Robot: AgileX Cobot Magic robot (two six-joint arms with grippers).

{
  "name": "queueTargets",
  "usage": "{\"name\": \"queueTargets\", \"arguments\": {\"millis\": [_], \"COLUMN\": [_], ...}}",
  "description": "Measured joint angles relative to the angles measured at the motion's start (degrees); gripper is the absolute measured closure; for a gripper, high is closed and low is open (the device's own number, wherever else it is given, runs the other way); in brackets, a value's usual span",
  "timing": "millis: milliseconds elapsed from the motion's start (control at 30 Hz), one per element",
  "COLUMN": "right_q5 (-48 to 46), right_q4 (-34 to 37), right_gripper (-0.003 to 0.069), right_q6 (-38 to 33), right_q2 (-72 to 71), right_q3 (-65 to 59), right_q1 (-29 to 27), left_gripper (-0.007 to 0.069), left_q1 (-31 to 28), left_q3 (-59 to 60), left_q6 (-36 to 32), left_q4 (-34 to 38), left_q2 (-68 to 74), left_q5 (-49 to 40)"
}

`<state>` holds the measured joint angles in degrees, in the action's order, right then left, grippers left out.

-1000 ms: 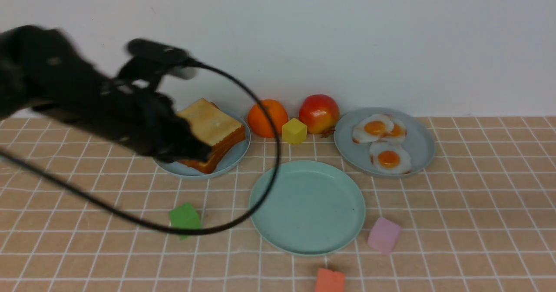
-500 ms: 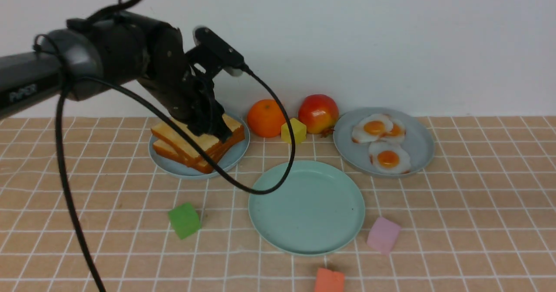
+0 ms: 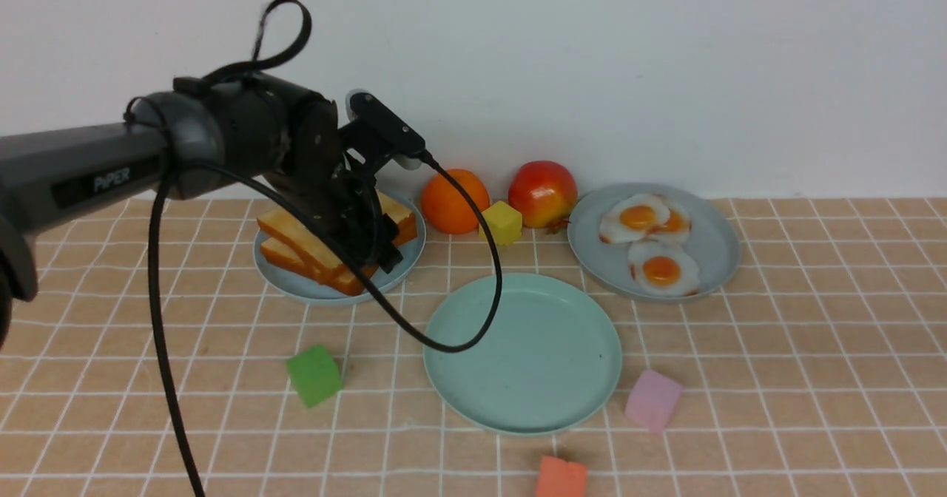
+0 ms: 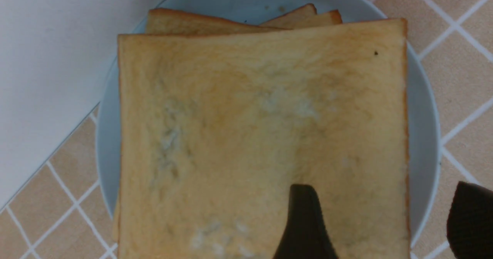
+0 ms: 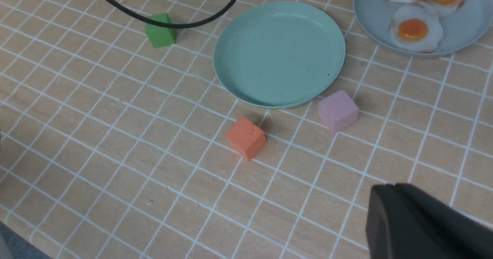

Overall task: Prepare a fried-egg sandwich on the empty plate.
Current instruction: Use the left arm to grab a slice of bread, then use the left arm to put a slice of bread into the empty plate in the middle

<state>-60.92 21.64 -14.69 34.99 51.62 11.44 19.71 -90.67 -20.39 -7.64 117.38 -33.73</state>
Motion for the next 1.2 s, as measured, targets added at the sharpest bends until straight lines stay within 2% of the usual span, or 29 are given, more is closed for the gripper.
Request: {"name": "queueTargets", "arguments": {"millis": [267,500,800,867,967,1100,1200], "right_q5": [0.1,-0.1,-0.9,-0.9,-0.9,-0.9,-0.9], "right_q4": [0.0,0.0,0.0,0.0,0.0,0.0,0.1], "right_gripper": [0.0648,0.0644,0.0634,0.0632,0.0628,0.0627,0.0627], "right_q6": [0.0,0.0,0.0,0.0,0.0,0.0,0.0], "right_q2": [0.0,0.0,0.0,0.0,0.0,0.0,0.0], "right_q3": [-0.1,-0.1,-0.1,-0.1,-0.1,-0.1,-0.1], "right_q1": [0.0,0.0,0.0,0.0,0.0,0.0,0.0], "left_gripper": [0.0162,0.0346,0.0362,0.0377,0.0442,0.0458,0.0458], "left_q1": [0.0,0.0,0.0,0.0,0.2,3.0,7.7], "left_q3": [-0.3,-0.8,-0.8,-0.8,-0.8,-0.8,-0.6], "left_q6": [0.5,3.6,3.8,3.8,4.0,4.4,5.4], "left_q4": [-0.8,-1.8,-1.1,-0.7,1.1,3.2,4.4], "left_q2": [2.3,2.7,0.6,-0.3,-3.4,-9.8,-13.3], "left_q5": [1.7,2.1,1.2,1.0,0.3,-3.2,-6.2]}}
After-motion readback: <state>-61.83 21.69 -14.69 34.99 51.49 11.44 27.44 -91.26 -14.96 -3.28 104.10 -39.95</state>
